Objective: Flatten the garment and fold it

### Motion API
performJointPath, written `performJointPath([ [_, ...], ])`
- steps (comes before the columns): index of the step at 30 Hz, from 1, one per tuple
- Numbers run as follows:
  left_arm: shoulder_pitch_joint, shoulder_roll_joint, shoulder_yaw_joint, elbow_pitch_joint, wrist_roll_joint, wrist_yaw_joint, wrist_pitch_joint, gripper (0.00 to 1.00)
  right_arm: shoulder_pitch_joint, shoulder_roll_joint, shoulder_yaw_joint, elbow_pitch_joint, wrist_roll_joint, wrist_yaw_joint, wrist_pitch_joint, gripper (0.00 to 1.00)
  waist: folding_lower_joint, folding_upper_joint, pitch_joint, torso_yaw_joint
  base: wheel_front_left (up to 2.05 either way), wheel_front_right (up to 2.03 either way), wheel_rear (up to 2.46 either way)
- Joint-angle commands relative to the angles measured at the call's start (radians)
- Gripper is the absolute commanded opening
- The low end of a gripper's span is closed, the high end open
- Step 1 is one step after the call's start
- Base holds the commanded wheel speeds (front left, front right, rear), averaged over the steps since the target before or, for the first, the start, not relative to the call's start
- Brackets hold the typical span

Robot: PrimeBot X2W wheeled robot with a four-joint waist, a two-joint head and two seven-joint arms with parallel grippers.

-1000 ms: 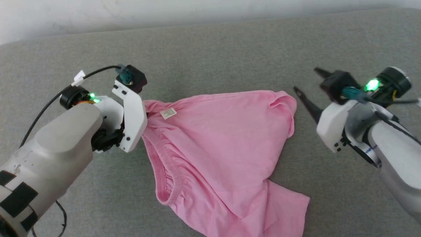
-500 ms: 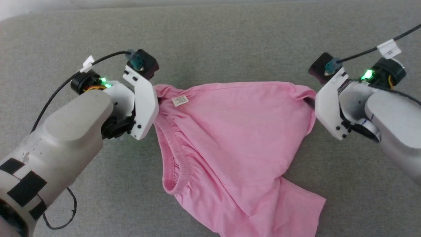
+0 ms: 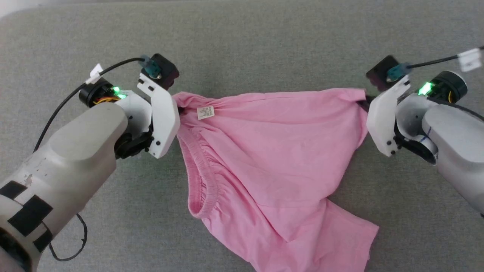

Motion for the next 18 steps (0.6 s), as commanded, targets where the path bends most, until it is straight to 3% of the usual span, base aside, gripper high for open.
performJointPath([
  [1, 0.012, 0.007, -0.003, 0.009, -0.007, 0.001, -0.023, 0.0, 0.002, 0.003, -0.006, 0.009, 0.023, -0.002, -0.057, 0.0, -0.0001, -0.0001, -0.022, -0.007, 0.0, 0.0, 0.0],
  [3, 0.015, 0.01, -0.002, 0.011, -0.015, 0.001, -0.067, 0.0, -0.001, 0.012, -0.04, 0.009, 0.056, -0.002, -0.162, 0.0, -0.0001, -0.0001, -0.047, -0.012, 0.0, 0.0, 0.0],
  [9, -0.019, 0.038, 0.017, 0.007, -0.017, 0.001, -0.214, 0.0, -0.036, 0.011, -0.092, 0.07, -0.004, -0.002, -0.438, 0.0, -0.0001, -0.0001, -0.136, -0.017, 0.0, 0.0, 0.0],
  [14, -0.097, 0.057, 0.064, -0.015, -0.009, 0.004, -0.305, 0.0, -0.084, 0.016, -0.188, 0.075, -0.006, -0.002, -0.501, 0.0, -0.0001, -0.0001, -0.179, -0.016, 0.0, 0.0, 0.0],
  [18, -0.183, 0.061, 0.102, -0.025, 0.021, 0.034, -0.363, 0.0, -0.143, 0.014, -0.266, 0.054, -0.043, -0.002, -0.509, 0.0, -0.0001, -0.0001, -0.171, -0.018, 0.0, 0.0, 0.0],
])
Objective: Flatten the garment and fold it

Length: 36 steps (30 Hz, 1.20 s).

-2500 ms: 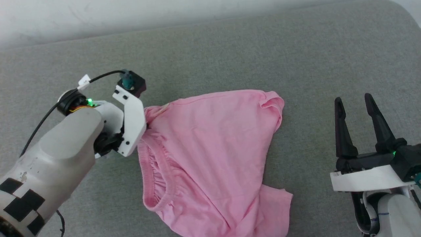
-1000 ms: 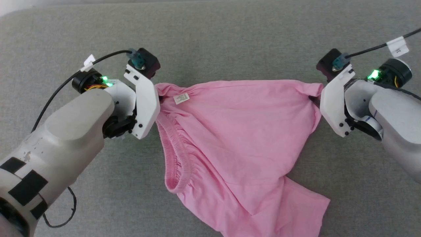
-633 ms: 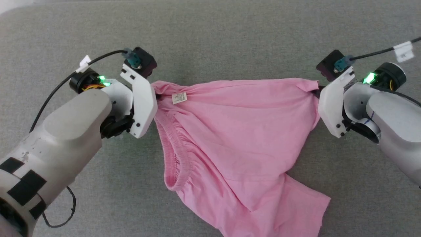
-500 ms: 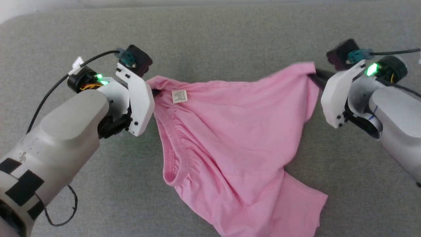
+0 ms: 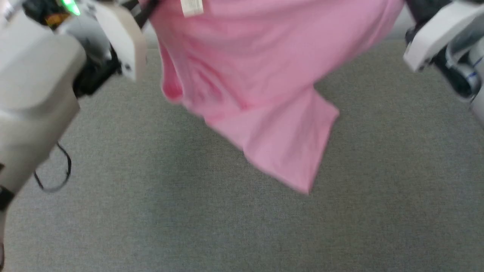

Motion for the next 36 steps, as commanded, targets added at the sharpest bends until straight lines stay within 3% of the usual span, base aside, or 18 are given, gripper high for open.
performJointPath([
  [1, -0.043, 0.001, 0.018, -0.004, 0.015, 0.02, -0.02, 0.0, -0.035, 0.0, -0.024, -0.011, -0.027, -0.002, -0.005, 0.0, 0.0003, -0.0001, 0.015, -0.003, 0.0, 0.0, 0.0],
  [9, -0.248, -0.044, 0.088, 0.022, 0.072, 0.094, -0.1, 0.0, -0.248, -0.012, -0.161, 0.006, -0.189, -0.002, -0.005, 0.0, 0.0003, -0.0001, 0.155, -0.007, 0.0, 0.0, 0.0],
  [19, -0.385, -0.094, 0.121, 0.11, 0.104, 0.101, -0.17, 0.0, -0.377, 0.032, -0.294, 0.011, -0.355, -0.002, -0.006, 0.0, 0.0003, -0.0001, 0.296, -0.025, 0.0, 0.0, 0.0],
  [24, -0.297, -0.081, 0.112, 0.137, 0.099, 0.091, -0.213, 0.0, -0.275, 0.059, -0.302, -0.034, -0.395, -0.002, -0.006, 0.0, 0.0003, -0.0001, 0.31, -0.039, 0.0, 0.0, 0.0],
  [29, -0.105, -0.069, 0.134, 0.092, 0.074, 0.104, -0.248, 0.0, -0.075, 0.058, -0.312, -0.132, -0.412, -0.002, -0.006, 0.0, 0.0003, -0.0001, 0.269, -0.038, 0.0, 0.0, 0.0],
  [36, 0.284, -0.013, 0.243, -0.135, 0.117, 0.205, -0.252, 0.0, 0.289, 0.028, -0.303, -0.315, -0.406, -0.002, -0.006, 0.0, 0.0003, -0.0001, 0.151, -0.047, 0.0, 0.0, 0.0],
])
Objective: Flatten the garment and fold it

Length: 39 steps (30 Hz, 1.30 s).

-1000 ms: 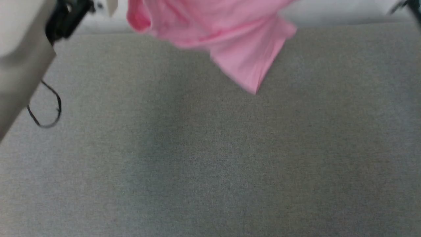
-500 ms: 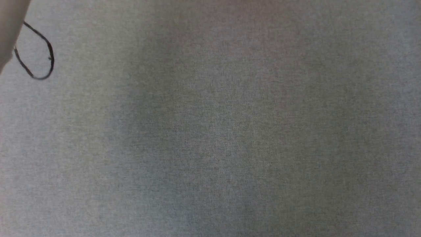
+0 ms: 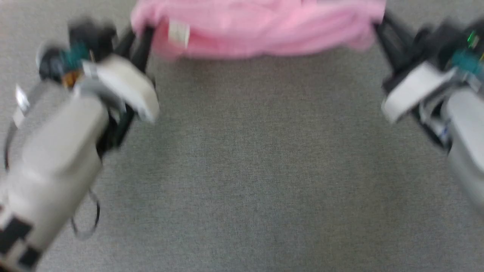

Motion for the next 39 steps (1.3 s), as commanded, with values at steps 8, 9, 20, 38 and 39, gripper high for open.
performJointPath([
  [8, 0.51, 0.071, 0.006, -0.238, 0.082, 0.109, -0.005, 0.0, 0.427, -0.072, 0.06, -0.123, 0.017, -0.002, -0.005, 0.0, 0.0001, 0.0, -0.221, 0.003, 0.0, 0.0, 0.0],
  [9, 0.545, 0.073, 0.001, -0.248, 0.08, 0.109, -0.005, 0.0, 0.469, -0.079, 0.073, -0.132, 0.024, -0.002, -0.005, 0.0, 0.0001, 0.0, -0.235, 0.003, 0.0, 0.0, 0.0],
  [20, 0.874, 0.143, 0.033, -0.363, 0.083, 0.225, -0.005, 0.0, 0.895, -0.138, 0.029, -0.306, 0.074, -0.002, 0.071, 0.0, 0.0001, 0.0, -0.349, -0.003, 0.0, 0.0, 0.0],
  [38, 0.82, 0.165, 0.061, -0.49, 0.111, 0.246, 0.013, 0.0, 0.751, -0.065, -0.178, -0.403, 0.018, -0.002, 0.165, 0.0, 0.0001, 0.0, -0.27, 0.071, 0.0, 0.0, 0.0],
  [39, 0.802, 0.159, 0.064, -0.482, 0.113, 0.24, 0.014, 0.0, 0.704, -0.069, -0.157, -0.389, 0.016, -0.002, 0.172, 0.0, 0.0001, 0.0, -0.258, 0.078, 0.0, 0.0, 0.0],
])
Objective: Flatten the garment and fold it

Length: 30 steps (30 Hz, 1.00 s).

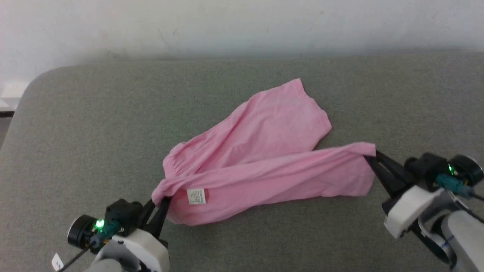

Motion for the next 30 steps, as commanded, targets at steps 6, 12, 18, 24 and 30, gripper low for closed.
performJointPath([
  [6, -0.086, -0.023, 0.047, 0.053, 0.003, -0.011, -0.003, 0.0, -0.271, 0.008, 0.118, 0.129, 0.019, -0.002, 0.035, 0.0, -0.0002, 0.0, 0.107, 0.055, 0.0, 0.0, 0.0],
  [12, -0.158, -0.058, 0.073, 0.076, 0.019, -0.02, -0.008, 0.0, -0.562, 0.058, 0.213, 0.349, 0.058, -0.002, 0.066, 0.0, -0.0002, 0.0, 0.197, 0.099, 0.0, 0.0, 0.0],
  [18, -0.242, -0.116, 0.077, 0.096, 0.039, -0.033, -0.01, 0.0, -0.765, 0.089, 0.293, 0.559, 0.075, -0.002, 0.087, 0.0, -0.0002, 0.0, 0.274, 0.146, 0.0, 0.0, 0.0],
  [24, -0.299, -0.158, 0.069, 0.155, 0.049, -0.046, -0.006, 0.0, -0.872, 0.107, 0.41, 0.727, 0.094, -0.002, 0.138, 0.0, -0.0002, 0.0, 0.332, 0.169, 0.0, 0.0, 0.0],
  [30, -0.321, -0.187, 0.045, 0.213, 0.048, -0.077, 0.008, 0.0, -0.912, 0.121, 0.51, 0.821, 0.127, -0.002, 0.128, 0.0, -0.0002, 0.0, 0.347, 0.171, 0.0, 0.0, 0.0],
])
